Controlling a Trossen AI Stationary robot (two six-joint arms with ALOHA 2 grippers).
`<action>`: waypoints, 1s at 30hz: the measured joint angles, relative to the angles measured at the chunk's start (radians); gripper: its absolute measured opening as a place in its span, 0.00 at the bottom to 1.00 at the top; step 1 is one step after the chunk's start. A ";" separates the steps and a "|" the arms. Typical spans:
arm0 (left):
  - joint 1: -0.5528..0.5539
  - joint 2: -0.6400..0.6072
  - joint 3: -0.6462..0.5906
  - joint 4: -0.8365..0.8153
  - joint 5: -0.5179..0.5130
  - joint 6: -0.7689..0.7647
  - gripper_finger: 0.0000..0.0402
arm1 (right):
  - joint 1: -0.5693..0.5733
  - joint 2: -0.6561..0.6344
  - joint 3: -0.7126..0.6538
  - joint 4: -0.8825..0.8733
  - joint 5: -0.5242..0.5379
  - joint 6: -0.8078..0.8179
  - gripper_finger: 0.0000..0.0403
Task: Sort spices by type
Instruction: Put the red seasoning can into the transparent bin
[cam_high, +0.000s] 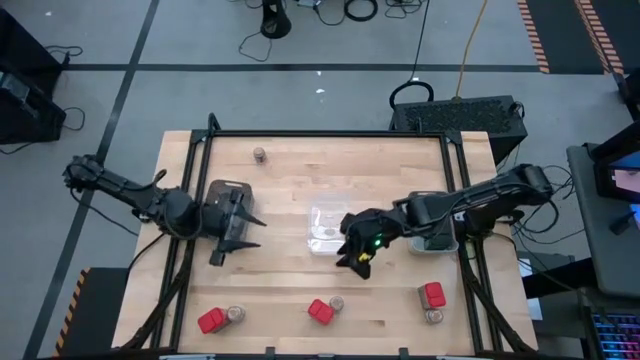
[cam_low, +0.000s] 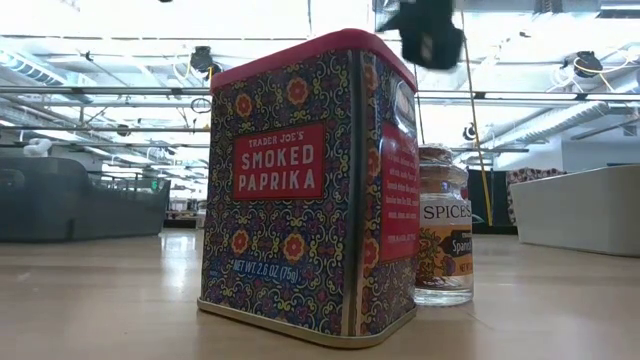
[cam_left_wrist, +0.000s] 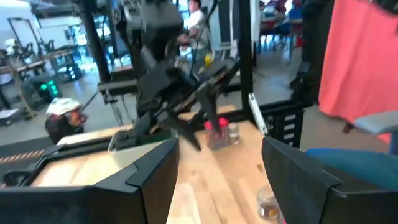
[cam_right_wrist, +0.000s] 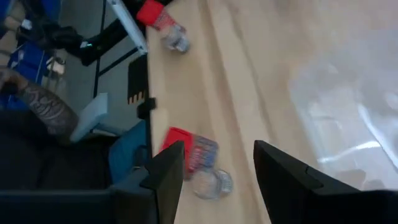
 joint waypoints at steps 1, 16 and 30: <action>-0.025 0.009 0.009 -0.019 -0.037 0.004 0.59 | 0.010 0.023 0.043 -0.022 0.000 -0.010 0.43; -0.212 0.068 0.095 -0.182 -0.382 0.052 0.59 | 0.133 0.451 0.732 -0.586 0.079 -0.038 0.43; -0.211 0.067 0.095 -0.201 -0.400 0.076 0.59 | 0.179 0.635 0.820 -0.651 0.121 0.122 0.43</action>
